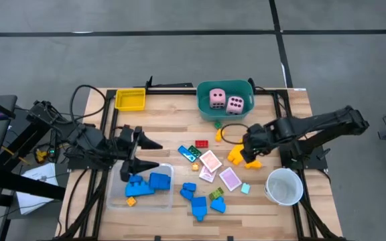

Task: Pick & Place Toys
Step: Put the yellow game piece into the transparent bin

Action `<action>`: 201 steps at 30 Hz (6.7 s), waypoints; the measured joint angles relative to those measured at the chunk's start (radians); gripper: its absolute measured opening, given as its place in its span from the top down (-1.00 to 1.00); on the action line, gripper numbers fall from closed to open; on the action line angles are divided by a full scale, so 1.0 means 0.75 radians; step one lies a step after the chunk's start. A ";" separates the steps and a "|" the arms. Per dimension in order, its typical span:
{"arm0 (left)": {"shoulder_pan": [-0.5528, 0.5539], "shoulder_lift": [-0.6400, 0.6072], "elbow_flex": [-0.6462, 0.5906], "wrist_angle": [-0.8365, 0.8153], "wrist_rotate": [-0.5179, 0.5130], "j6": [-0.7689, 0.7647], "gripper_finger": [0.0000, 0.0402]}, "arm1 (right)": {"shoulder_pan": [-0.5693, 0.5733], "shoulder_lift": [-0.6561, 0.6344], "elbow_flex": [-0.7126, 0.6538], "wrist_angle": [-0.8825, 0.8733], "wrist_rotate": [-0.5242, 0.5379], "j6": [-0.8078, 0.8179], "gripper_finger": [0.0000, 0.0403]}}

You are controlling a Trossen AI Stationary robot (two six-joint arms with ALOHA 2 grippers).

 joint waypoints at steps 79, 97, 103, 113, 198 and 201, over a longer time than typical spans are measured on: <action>0.072 -0.001 0.000 0.000 0.004 0.045 -0.64 | -0.115 0.173 -0.663 0.733 -0.173 -0.317 -0.25; 0.094 -0.001 0.000 0.000 0.005 0.045 -0.62 | -0.115 -0.334 -0.663 0.977 -0.069 0.025 -0.25; 0.149 -0.001 0.000 0.000 0.004 0.045 -0.60 | -0.131 -0.455 -0.663 1.391 0.109 0.048 -0.25; 0.268 0.010 0.000 0.003 -0.107 0.161 -0.58 | -0.196 -0.401 -0.662 2.050 0.143 -0.105 -0.25; 0.283 -0.046 0.000 -0.275 -0.144 0.131 -0.32 | -0.324 0.368 0.255 1.825 -0.454 -0.757 -0.29; 0.237 -0.168 0.000 -0.348 -0.142 0.071 -0.32 | -0.319 0.410 0.258 1.850 -0.543 -0.784 -0.29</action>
